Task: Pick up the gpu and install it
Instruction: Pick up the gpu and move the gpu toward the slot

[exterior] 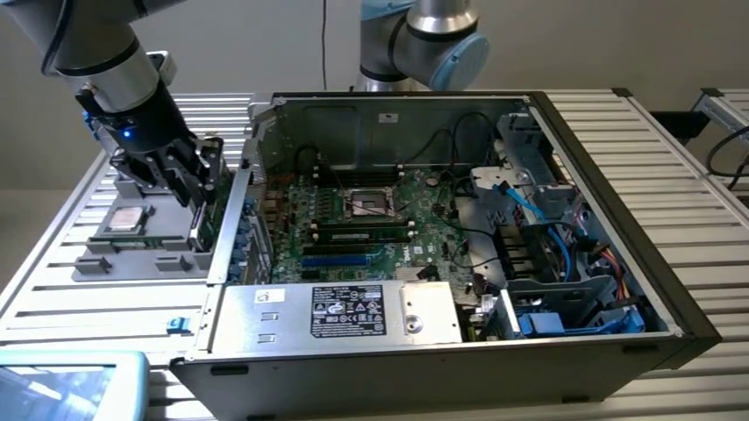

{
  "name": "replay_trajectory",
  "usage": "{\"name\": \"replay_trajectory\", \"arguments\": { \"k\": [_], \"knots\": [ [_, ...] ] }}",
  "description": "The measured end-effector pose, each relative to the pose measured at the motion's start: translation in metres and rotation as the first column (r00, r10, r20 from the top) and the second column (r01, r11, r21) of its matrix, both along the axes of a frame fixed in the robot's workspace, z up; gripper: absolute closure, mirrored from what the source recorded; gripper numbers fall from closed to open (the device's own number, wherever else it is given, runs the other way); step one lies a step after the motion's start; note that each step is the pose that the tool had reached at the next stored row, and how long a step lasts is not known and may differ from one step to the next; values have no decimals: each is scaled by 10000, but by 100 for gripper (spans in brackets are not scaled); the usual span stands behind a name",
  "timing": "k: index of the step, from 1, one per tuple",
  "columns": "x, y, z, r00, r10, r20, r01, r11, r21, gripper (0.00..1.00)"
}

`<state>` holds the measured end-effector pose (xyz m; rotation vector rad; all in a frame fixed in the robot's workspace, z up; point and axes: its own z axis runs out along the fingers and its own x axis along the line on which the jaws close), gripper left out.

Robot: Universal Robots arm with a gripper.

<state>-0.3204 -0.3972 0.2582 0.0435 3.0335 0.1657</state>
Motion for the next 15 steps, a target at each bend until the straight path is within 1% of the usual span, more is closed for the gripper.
{"name": "replay_trajectory", "arguments": {
  "k": [6,8,13,15],
  "knots": [
    [20,2,-63,10000,1,4,-1,10000,3,56],
    [26,14,-84,10000,1,1,-1,10000,1,56],
    [37,63,-130,10000,1,5,-1,10000,4,56],
    [38,64,-151,10000,2,3,-2,10000,3,56]
  ]
}}
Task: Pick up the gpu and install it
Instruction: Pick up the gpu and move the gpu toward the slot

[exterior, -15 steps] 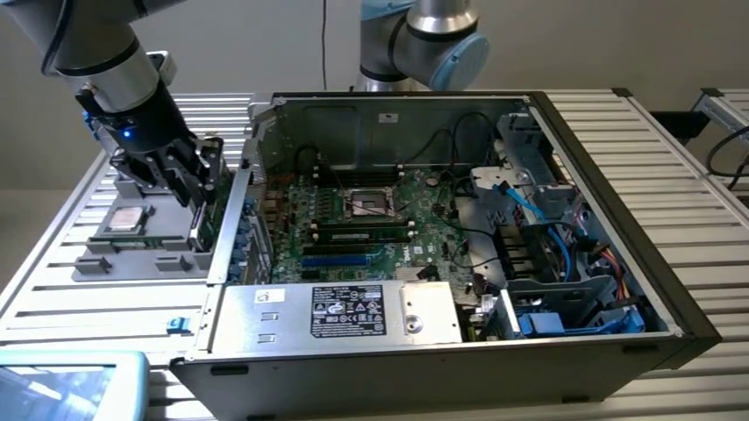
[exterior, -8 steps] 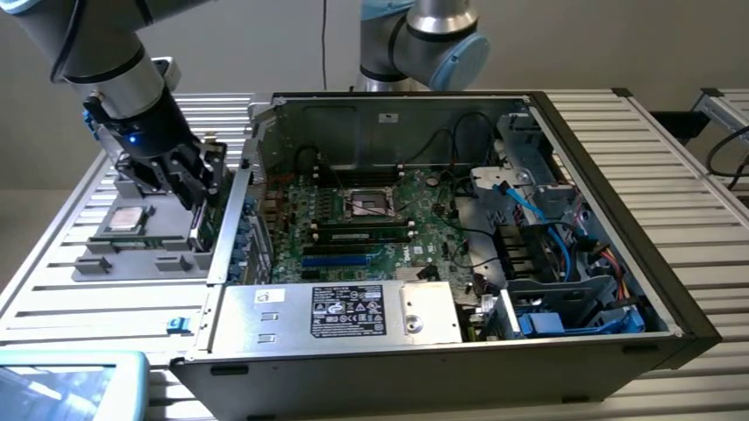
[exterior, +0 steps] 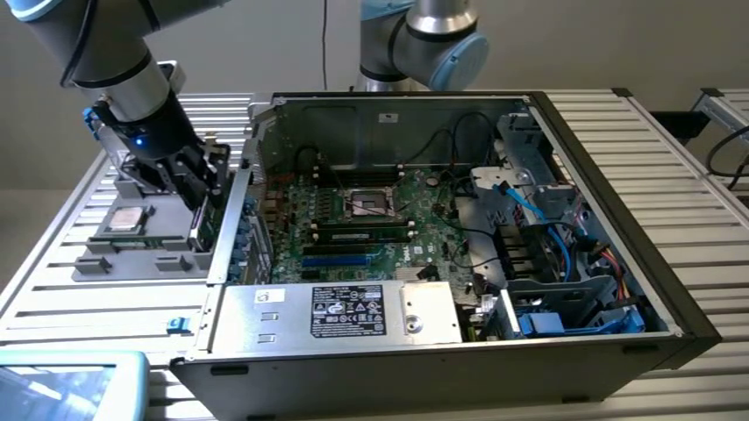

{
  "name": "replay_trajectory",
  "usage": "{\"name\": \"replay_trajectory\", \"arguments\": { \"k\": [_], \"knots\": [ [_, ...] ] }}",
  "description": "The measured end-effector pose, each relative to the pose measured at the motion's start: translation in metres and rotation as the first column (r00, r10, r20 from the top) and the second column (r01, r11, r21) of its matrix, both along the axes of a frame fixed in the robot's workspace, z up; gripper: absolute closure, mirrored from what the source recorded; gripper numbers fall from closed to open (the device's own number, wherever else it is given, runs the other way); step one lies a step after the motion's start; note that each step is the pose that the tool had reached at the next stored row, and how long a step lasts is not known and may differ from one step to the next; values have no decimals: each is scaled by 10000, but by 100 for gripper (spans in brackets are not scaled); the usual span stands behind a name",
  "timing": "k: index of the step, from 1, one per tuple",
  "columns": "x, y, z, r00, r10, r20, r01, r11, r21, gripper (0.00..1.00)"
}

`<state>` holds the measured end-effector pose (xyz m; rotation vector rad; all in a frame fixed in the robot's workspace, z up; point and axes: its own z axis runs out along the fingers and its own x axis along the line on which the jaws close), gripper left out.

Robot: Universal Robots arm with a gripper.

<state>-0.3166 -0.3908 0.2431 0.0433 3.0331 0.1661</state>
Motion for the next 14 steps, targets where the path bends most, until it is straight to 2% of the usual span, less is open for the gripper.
{"name": "replay_trajectory", "arguments": {
  "k": [14],
  "knots": [
    [41,16,-138,10000,-4,0,4,10000,0,56]
  ]
}}
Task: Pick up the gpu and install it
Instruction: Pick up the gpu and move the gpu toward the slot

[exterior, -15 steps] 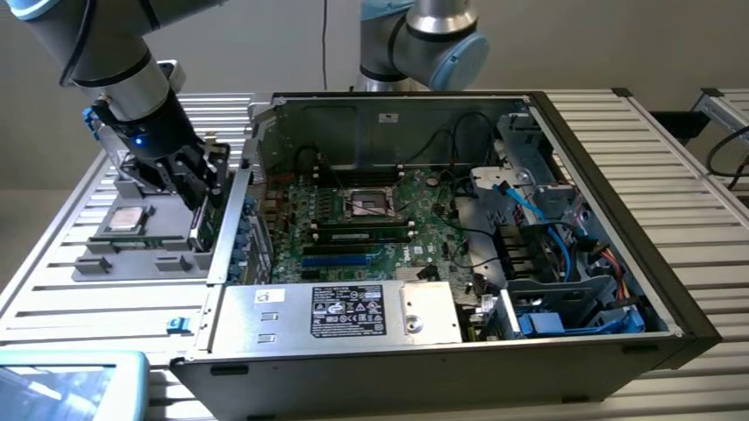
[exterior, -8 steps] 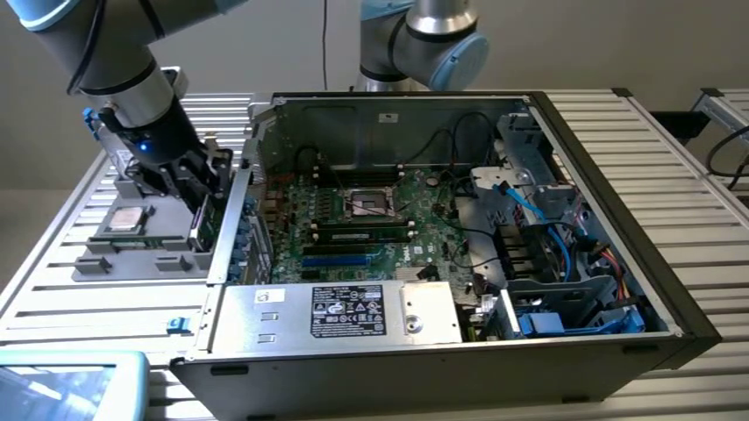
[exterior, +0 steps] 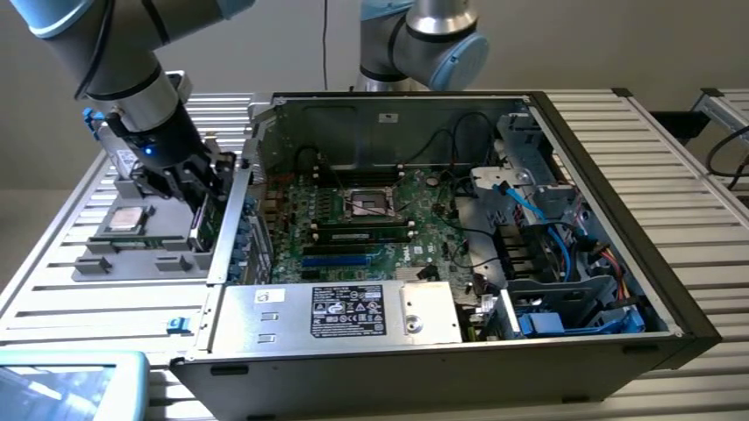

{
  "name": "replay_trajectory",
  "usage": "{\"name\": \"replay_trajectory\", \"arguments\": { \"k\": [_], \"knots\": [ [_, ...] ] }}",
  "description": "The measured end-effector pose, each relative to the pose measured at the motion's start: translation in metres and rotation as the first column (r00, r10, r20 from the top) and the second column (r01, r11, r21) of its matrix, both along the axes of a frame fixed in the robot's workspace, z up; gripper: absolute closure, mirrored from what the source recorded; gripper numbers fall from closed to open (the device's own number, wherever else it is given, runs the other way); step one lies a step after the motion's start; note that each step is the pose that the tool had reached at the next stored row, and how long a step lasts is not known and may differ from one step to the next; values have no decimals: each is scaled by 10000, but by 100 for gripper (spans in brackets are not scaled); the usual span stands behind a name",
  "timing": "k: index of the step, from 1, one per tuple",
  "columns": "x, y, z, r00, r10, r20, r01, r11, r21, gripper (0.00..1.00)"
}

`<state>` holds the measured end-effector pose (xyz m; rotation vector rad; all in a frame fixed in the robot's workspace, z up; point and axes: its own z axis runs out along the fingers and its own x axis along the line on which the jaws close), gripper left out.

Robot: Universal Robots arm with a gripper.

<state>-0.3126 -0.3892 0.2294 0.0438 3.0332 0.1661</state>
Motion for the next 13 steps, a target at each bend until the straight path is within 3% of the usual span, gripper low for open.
{"name": "replay_trajectory", "arguments": {
  "k": [13],
  "knots": [
    [10,2,-54,10000,-1,0,1,10000,0,56]
  ]
}}
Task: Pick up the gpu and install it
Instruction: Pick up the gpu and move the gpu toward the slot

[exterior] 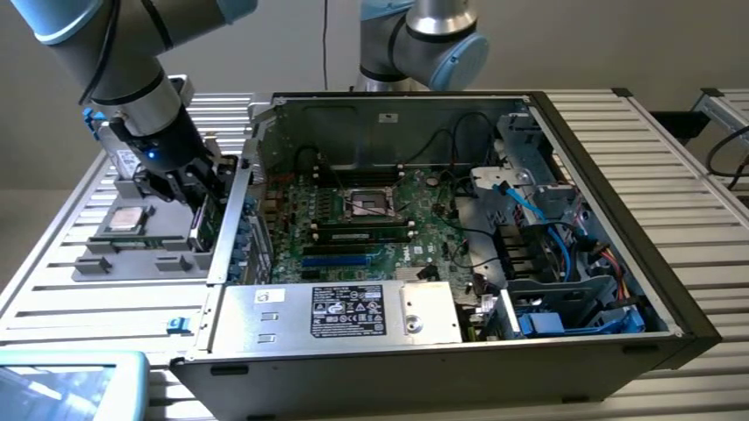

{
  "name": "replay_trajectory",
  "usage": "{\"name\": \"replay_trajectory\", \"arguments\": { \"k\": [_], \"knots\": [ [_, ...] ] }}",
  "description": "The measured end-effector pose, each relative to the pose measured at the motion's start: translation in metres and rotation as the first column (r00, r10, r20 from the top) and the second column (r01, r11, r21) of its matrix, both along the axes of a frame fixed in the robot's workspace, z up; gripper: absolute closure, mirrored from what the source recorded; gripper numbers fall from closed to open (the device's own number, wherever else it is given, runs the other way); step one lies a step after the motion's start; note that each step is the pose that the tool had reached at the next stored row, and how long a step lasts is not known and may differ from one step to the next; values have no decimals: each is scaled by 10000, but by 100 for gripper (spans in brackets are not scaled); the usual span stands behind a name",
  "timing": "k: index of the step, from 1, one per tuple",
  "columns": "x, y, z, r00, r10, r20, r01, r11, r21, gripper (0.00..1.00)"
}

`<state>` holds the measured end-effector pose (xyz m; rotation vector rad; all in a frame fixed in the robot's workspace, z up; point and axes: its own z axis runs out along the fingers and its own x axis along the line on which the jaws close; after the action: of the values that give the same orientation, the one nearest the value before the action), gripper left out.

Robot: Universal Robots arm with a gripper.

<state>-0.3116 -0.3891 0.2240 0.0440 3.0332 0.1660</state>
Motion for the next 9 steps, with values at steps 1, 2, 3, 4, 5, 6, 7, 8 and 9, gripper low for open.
{"name": "replay_trajectory", "arguments": {
  "k": [1,2,3,4,5,6,7,8,9],
  "knots": [
    [0,0,-3,10000,4,0,-4,10000,2,56],
    [0,0,-4,10000,8,0,-8,10000,4,56],
    [0,0,-5,10000,10,0,-10,10000,5,56],
    [0,0,-7,10000,12,0,-12,10000,6,56],
    [0,0,-8,10000,15,0,-15,10000,8,56],
    [0,0,-9,10000,16,0,-16,10000,9,56],
    [0,0,-11,10000,18,0,-18,10000,10,56],
    [0,0,-13,10000,20,0,-20,10000,11,56],
    [0,0,-15,10000,20,1,-20,10000,12,56]
  ]
}}
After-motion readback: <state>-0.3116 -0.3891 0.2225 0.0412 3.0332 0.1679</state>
